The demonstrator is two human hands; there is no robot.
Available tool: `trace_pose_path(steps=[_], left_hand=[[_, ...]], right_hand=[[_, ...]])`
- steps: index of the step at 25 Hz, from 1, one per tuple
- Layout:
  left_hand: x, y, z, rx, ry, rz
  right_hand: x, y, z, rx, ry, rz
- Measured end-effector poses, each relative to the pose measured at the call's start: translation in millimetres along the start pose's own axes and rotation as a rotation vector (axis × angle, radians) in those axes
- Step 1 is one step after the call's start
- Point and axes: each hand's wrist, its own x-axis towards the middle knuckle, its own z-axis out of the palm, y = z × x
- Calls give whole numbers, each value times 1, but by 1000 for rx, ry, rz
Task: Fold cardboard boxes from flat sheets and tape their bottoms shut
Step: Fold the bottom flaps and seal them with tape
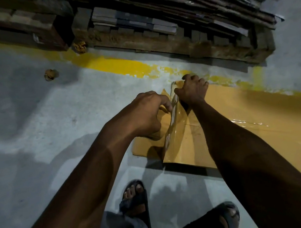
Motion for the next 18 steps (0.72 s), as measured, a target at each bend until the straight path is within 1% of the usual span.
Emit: trace_pose_path(steps=[7, 10, 13, 16, 17, 18], left_hand=[[3, 4, 3, -20, -30, 25], [2, 5, 6, -15, -35, 24], [2, 5, 6, 11, -35, 17], [-1, 5, 5, 33, -43, 20], [-4, 4, 3, 46, -47, 23], [-7, 3, 1, 63, -49, 26]], right_hand=[[5, -4, 12, -66, 86, -41], [3, 1, 16, -64, 120, -132], [-2, 8, 21, 28, 179, -218], [-6, 8, 16, 99, 120, -291], [-11, 7, 12, 75, 83, -325], [-19, 8, 9, -2, 47, -366]])
